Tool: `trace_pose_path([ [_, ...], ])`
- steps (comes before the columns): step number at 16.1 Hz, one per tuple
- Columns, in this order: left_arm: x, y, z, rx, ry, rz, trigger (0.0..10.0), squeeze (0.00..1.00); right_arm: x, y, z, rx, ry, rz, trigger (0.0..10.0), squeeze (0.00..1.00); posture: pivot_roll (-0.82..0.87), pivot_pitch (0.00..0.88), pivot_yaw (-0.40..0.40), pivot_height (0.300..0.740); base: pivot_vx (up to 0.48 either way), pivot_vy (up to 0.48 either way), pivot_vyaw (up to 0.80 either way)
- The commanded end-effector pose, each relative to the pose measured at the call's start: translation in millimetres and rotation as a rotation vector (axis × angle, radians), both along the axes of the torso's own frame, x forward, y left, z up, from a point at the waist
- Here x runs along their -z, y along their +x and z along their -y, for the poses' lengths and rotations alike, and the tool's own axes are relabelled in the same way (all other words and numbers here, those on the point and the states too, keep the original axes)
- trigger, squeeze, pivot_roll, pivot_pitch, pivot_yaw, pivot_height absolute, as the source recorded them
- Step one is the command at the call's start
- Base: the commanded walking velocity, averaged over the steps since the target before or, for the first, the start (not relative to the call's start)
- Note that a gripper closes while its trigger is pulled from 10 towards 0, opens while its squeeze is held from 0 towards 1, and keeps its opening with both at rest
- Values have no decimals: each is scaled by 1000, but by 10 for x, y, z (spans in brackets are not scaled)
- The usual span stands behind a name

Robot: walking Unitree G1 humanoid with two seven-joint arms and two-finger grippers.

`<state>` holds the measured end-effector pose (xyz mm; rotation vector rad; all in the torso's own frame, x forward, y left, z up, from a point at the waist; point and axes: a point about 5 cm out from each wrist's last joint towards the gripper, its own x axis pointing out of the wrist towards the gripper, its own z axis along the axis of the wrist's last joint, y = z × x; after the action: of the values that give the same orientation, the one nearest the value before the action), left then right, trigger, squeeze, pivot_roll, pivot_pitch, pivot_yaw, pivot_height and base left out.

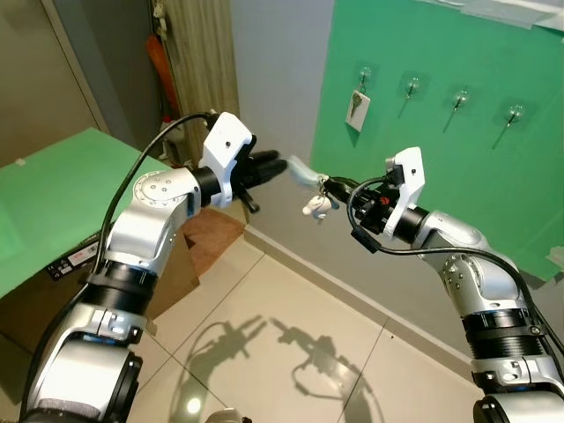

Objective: Hang keys on a hook

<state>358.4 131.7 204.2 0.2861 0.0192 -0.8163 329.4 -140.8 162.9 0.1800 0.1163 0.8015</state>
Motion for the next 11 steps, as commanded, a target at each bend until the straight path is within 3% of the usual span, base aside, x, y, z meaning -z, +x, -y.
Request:
trace_pose_path([
  [1,-71,68,-61,-61,44,46,10000,1000,-22,34,29,24,-37,24,0,0,30,0,-1,740,0,0,0],
  [4,-45,188,-227,-218,184,109,10000,1000,105,123,118,138,-235,71,0,0,30,0,-8,740,0,0,0],
  [5,-27,192,-225,-222,193,112,10000,1000,134,145,140,169,-298,89,0,0,30,0,-8,740,0,0,0],
  [7,-2,183,-192,-213,190,113,10000,1000,138,184,160,230,-333,108,0,0,29,0,-9,740,0,0,0],
  [10,69,161,-55,-213,59,63,10000,1000,111,244,169,331,-413,203,0,0,30,0,-8,740,0,0,0],
  [11,139,102,60,-189,-20,20,10000,1000,97,249,136,349,-471,275,0,0,30,0,-6,740,0,0,0],
])
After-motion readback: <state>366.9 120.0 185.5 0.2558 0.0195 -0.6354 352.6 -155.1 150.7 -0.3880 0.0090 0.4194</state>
